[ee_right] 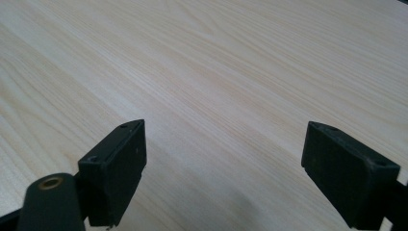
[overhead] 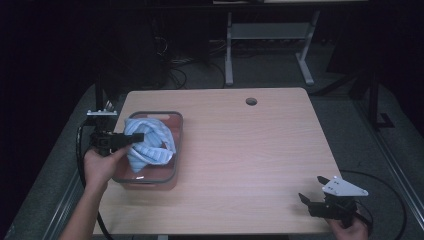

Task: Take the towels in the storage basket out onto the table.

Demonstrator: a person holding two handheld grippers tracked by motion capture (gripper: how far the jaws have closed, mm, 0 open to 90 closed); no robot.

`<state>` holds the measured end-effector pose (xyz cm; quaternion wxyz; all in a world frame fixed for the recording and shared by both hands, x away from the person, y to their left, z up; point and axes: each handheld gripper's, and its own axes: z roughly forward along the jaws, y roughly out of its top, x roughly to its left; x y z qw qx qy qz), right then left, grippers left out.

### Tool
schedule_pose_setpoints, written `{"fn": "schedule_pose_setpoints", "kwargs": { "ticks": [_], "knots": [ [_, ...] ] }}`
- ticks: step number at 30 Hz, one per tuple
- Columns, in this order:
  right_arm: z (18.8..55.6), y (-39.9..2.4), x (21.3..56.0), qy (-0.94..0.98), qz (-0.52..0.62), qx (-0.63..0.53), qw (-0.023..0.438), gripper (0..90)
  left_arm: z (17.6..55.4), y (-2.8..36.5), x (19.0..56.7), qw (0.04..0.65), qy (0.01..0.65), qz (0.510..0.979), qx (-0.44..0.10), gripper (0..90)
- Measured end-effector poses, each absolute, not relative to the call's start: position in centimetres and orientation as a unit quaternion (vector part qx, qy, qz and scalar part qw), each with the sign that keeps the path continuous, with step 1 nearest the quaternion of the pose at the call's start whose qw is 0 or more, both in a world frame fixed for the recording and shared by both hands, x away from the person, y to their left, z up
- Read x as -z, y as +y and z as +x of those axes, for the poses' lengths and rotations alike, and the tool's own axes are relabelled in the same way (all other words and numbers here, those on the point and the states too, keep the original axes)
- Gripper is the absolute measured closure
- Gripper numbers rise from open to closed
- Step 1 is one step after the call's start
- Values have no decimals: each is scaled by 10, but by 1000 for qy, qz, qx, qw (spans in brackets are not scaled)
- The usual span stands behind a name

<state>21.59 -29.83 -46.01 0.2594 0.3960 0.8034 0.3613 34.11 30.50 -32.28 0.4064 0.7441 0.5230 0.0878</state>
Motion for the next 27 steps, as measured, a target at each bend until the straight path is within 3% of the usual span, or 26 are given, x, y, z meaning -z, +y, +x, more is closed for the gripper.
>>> {"fn": "schedule_pose_setpoints", "kwargs": {
  "ticks": [27],
  "knots": [
    [216,-299,460,802,398,-360,262,152,338,289,284,433,485,754,-92,733]
  ]
}}
